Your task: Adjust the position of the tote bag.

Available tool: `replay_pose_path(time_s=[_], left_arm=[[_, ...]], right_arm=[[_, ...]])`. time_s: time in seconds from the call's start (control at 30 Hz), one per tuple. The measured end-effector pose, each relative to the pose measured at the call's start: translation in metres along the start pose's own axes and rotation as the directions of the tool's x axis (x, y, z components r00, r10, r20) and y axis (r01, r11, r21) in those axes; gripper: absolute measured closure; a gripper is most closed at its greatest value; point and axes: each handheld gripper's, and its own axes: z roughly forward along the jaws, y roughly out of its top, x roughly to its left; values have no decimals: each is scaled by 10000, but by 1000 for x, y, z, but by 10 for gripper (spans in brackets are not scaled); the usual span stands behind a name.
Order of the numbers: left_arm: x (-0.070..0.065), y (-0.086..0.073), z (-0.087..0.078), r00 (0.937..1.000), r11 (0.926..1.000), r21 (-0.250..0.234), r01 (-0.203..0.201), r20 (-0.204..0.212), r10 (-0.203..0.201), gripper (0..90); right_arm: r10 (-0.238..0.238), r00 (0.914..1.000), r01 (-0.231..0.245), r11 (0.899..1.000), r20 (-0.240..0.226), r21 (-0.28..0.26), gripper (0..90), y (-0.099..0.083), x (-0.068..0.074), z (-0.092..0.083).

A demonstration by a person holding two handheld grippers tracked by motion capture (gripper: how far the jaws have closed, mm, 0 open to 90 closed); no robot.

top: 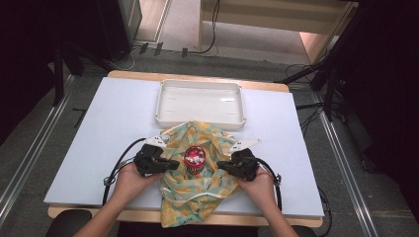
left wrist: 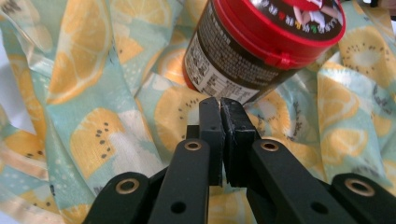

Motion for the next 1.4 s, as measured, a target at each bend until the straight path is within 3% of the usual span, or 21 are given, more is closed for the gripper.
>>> replay_pose_path(time_s=[0.17, 0.43, 0.53, 0.7, 0.9, 1.0, 1.2, 1.4], left_arm=[[2, -6, 5, 9999, 9995, 304, 32, -104, -29, 883], [6, -7, 3, 9998, 9995, 289, 135, -113, -132, 880], [6, -6, -3, 9997, 9998, 39, 197, 120, -197, 867], [4, -4, -9, 9999, 9998, -178, 86, 122, -83, 845], [-3, 1, -20, 9992, 9981, -515, -334, 212, 345, 806], [-6, 2, -22, 9982, 9969, -565, -551, 190, 562, 769], [-6, 3, -28, 9976, 9954, -765, -579, 322, 605, 653], [-9, 9, -30, 9949, 9918, -836, -967, 216, 988, 496]], right_arm=[[-104, 9997, 99, 9997, 215, 226, 900, -9, -3, -1], [-64, 9989, 43, 9990, 472, 445, 900, -17, -7, -4], [-110, 9995, 113, 9999, 295, -89, 900, -14, -8, -10], [-141, 9996, 154, 9985, 240, -525, 885, -10, -7, -17], [-212, 9998, 218, 9937, 60, -1103, 829, -9, -8, -25], [-333, 9992, 355, 9919, 200, -1216, 771, -8, -6, -27], [-357, 9993, 369, 9894, 108, -1405, 641, -7, -4, -29], [-212, 9998, 213, 9889, 20, -1469, 594, -7, -6, -30]])
